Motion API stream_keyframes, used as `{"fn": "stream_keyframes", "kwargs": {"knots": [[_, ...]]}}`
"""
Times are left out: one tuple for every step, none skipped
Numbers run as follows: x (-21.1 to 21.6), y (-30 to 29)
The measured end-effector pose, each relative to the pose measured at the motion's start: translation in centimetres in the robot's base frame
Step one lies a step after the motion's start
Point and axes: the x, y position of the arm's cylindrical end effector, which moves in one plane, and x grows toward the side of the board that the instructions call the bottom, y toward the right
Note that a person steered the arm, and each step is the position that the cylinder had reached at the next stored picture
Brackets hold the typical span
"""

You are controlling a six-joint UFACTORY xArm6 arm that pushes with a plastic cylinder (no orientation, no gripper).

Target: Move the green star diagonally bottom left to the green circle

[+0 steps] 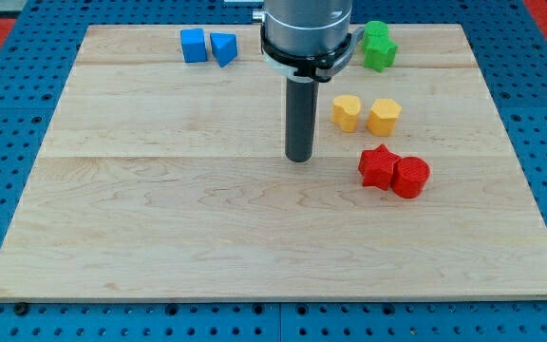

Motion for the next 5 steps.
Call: {"fn": "stream_keyframes", "kwargs": {"knots": [[-0.4,0.5],[-2.3,-0.8],[-6.0,-0.5],[-12.0,1.5],[-13.8,7.2]]}}
